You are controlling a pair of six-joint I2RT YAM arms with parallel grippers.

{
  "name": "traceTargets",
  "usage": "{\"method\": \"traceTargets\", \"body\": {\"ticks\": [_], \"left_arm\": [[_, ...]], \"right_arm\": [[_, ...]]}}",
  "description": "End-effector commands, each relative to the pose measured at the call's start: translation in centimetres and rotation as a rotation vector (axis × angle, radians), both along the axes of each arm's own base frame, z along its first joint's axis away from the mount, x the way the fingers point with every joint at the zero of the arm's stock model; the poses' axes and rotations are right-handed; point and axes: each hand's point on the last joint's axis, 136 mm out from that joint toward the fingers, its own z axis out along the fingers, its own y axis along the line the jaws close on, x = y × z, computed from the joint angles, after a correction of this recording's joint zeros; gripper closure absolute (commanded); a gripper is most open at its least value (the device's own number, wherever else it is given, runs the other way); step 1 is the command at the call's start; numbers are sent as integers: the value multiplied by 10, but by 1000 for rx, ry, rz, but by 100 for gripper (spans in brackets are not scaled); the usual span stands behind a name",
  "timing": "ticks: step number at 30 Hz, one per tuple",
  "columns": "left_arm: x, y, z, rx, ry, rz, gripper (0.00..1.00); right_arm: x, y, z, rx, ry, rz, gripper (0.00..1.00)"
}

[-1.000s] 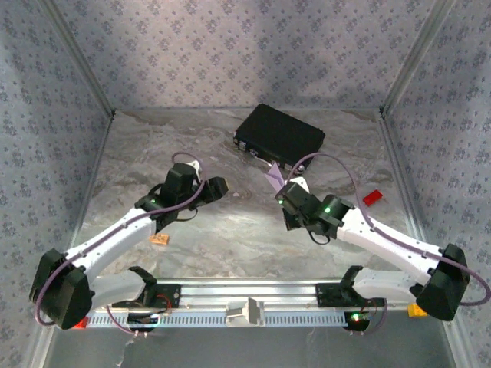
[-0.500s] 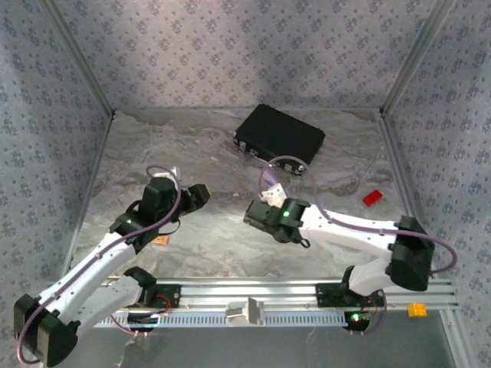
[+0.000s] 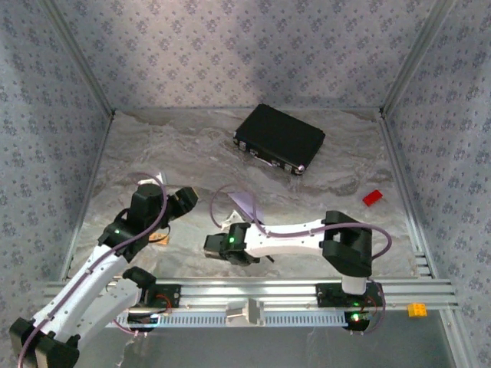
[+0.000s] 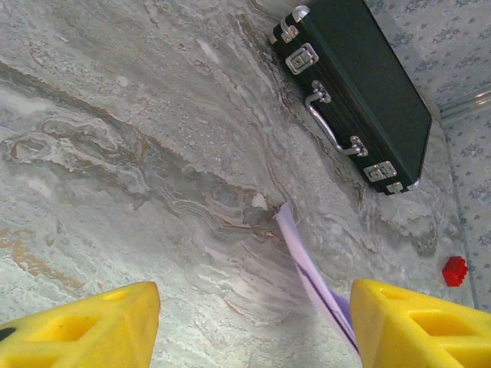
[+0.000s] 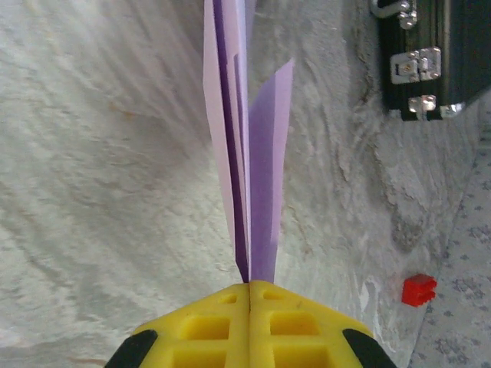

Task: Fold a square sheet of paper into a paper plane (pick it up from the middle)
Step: Turn over the paper at the center of the table.

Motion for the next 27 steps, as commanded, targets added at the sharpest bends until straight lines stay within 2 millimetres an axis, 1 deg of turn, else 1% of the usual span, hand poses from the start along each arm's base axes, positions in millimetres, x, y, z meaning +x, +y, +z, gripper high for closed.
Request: {"method": "traceTargets", "body": {"ticks": [1, 5, 7, 8, 10, 12, 13, 14, 15, 16, 17, 19, 21, 23, 25, 27], "left_arm": [[-4, 6, -3, -3, 14, 19, 33], [-3, 6, -3, -5, 16, 20, 33], [-3, 5, -3, -4, 19, 16, 33], [-3, 5, -3, -5, 22, 13, 33], [-4, 2, -5, -11, 28, 2, 33], [-4, 0, -7, -14, 36, -8, 32], [-4, -1, -8, -18, 42, -16, 32], [-4, -4, -9, -21, 47, -26, 32], [-4, -7, -11, -29, 52, -39, 32], [-3, -9, -12, -37, 60, -48, 32], [-3, -11, -13, -42, 68, -54, 32], [-4, -16, -11, -64, 71, -73, 32], [-4, -21, -9, -92, 75, -90, 32], [-8, -24, -11, -106, 90, -104, 32], [-10, -24, -18, -110, 118, -97, 31], [-11, -25, -21, -119, 133, -102, 31]], "right_arm": [[0, 12, 5, 26, 12, 14, 93], [-10, 26, -8, 134, 122, 39, 86], [-13, 31, -9, 192, 175, 24, 82], [-15, 34, -8, 228, 202, 23, 78], [-16, 42, 4, 363, 245, 18, 73], [-12, 46, 16, 510, 282, 1, 68], [-9, 39, 14, 570, 306, -25, 67], [-7, 36, 14, 631, 338, -43, 67], [0, 32, 14, 705, 374, -75, 67], [14, 28, 16, 784, 386, -118, 68], [21, 23, 16, 828, 394, -162, 68], [39, 5, 13, 880, 370, -291, 69], [49, -14, 10, 901, 344, -453, 69], [49, -32, 10, 888, 319, -598, 70], [47, -34, 15, 893, 318, -632, 70], [44, -41, 17, 867, 297, -662, 70]]}}
